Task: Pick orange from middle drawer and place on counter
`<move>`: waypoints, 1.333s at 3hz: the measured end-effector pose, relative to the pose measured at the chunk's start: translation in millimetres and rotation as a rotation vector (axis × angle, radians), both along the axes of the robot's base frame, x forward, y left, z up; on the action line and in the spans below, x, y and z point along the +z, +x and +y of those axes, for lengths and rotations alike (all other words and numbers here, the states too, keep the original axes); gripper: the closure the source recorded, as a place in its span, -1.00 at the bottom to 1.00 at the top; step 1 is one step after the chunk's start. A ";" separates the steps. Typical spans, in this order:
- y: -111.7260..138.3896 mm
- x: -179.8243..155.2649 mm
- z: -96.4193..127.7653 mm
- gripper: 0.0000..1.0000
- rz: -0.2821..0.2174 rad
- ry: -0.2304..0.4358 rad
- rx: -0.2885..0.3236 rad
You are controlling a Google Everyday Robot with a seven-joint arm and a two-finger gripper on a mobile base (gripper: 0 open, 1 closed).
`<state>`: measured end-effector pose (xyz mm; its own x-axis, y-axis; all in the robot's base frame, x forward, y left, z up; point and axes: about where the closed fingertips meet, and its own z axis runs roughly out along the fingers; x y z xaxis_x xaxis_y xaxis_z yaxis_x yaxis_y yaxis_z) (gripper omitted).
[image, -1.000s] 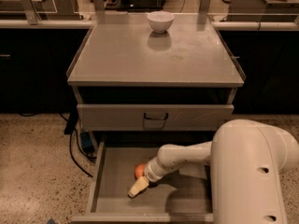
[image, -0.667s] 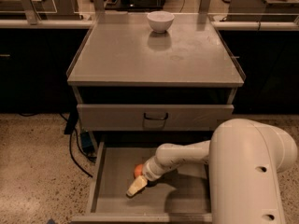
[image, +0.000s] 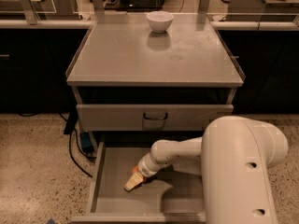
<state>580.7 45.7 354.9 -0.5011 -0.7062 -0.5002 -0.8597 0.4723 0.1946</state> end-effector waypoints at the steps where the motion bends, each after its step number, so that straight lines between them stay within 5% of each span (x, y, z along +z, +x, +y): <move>1: 0.0 0.0 0.0 0.00 0.000 0.000 0.000; 3: -0.2 -0.1 0.1 0.93 0.000 0.000 0.000; 4: -3.6 7.0 -0.6 1.00 -0.003 0.006 0.010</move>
Offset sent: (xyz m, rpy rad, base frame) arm 0.0000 0.0000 0.0000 0.0000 0.0000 0.0000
